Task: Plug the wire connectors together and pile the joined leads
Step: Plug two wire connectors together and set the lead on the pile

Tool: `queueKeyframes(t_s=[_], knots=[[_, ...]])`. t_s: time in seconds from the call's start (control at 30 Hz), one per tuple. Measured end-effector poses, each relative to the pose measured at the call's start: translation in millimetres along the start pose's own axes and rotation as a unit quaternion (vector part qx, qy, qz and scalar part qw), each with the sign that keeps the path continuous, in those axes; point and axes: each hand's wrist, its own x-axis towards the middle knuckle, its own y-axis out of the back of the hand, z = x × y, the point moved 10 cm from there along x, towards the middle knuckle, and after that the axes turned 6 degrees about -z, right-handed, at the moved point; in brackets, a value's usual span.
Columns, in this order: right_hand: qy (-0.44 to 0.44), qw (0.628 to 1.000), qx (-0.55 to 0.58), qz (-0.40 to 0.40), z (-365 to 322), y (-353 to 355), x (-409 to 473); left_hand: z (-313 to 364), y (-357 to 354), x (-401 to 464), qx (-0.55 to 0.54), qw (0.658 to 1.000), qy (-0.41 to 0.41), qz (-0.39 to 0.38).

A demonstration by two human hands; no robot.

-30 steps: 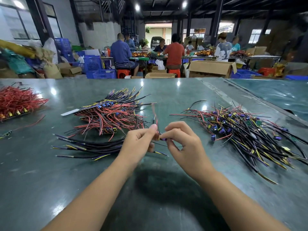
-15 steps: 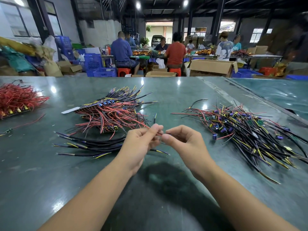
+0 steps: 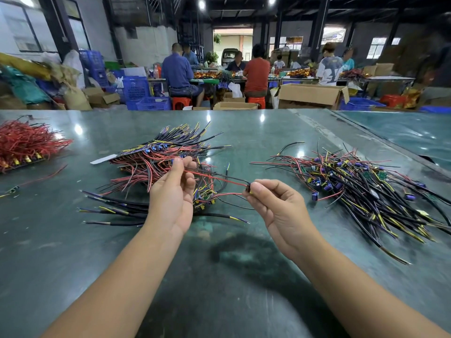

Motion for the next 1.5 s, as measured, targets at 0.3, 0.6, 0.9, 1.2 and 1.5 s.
queueKeyframes(t_s=[0.3, 0.6, 0.9, 1.2, 1.5], knots=[[0.020, 0.988, -0.152, 0.020, -6, 14, 2, 2, 24, 5, -0.017, 0.998, -0.021, 0.065], [0.118, 0.918, -0.185, 0.331, -97, 122, -1, 15, 31, 11, 0.020, 0.997, -0.048, 0.056], [0.070, 0.665, -0.740, 0.078, -48, 40, 20, 20, 1, 5, 0.460, 0.876, -0.145, -0.024], [0.060, 0.657, -0.737, -0.148, 17, -12, 2, -6, -11, -2, 0.748, 0.649, -0.103, -0.096], [0.049, 0.698, -0.701, -0.136, 10, -11, 1, 28, -13, -7, 0.533, 0.825, -0.183, -0.040]])
